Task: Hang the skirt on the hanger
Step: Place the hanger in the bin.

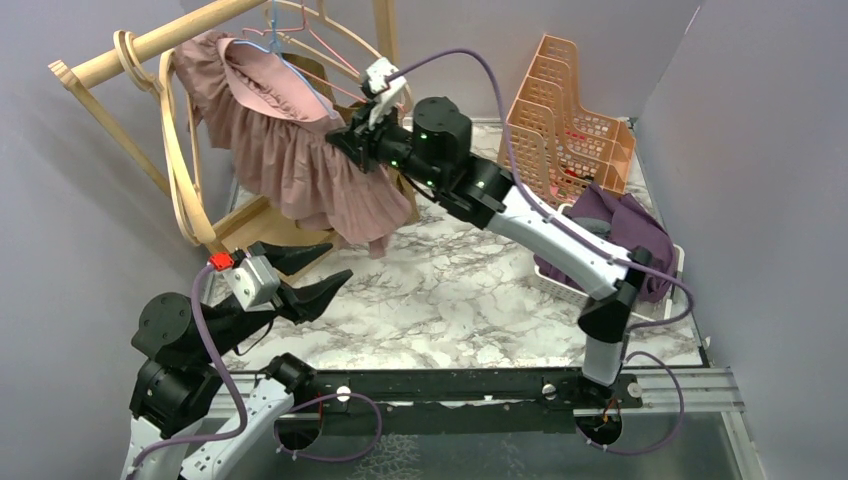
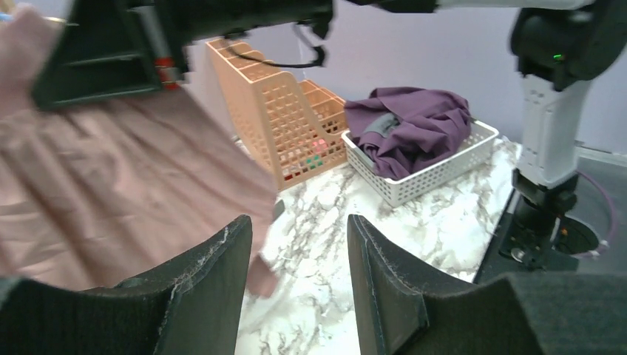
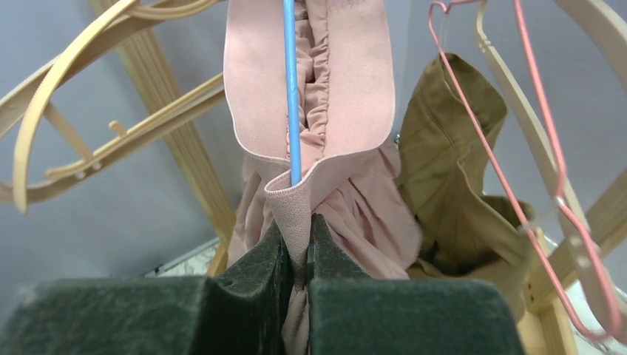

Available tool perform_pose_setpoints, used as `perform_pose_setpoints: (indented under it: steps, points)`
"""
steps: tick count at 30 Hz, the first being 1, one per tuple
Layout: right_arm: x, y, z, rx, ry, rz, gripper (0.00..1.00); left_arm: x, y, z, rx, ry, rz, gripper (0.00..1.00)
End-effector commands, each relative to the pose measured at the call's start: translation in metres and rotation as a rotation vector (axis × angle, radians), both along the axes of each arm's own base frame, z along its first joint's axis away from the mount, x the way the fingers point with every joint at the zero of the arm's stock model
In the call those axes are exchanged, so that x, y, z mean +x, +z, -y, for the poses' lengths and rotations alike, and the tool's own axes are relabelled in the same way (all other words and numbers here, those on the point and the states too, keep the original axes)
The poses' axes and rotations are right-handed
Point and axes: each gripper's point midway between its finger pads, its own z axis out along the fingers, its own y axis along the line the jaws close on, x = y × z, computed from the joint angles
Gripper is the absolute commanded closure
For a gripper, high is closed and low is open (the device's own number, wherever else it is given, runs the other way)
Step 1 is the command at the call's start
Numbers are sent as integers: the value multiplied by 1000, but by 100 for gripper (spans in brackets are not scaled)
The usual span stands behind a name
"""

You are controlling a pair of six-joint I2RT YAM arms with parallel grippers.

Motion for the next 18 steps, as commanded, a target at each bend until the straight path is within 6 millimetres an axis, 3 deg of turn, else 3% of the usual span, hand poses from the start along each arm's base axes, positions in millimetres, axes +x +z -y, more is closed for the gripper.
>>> perform_pose_setpoints:
  steps: [1, 8, 18]
  points:
    - [14, 36, -21, 98, -41, 57, 99, -20, -9, 6, -12, -89, -46, 48]
    - [34, 28, -57, 121, -25, 66, 99, -23, -15, -2, -24, -57, -81, 48]
    - [52, -20, -78, 43, -36, 28, 99, -22, -22, -1, -39, -51, -127, 49]
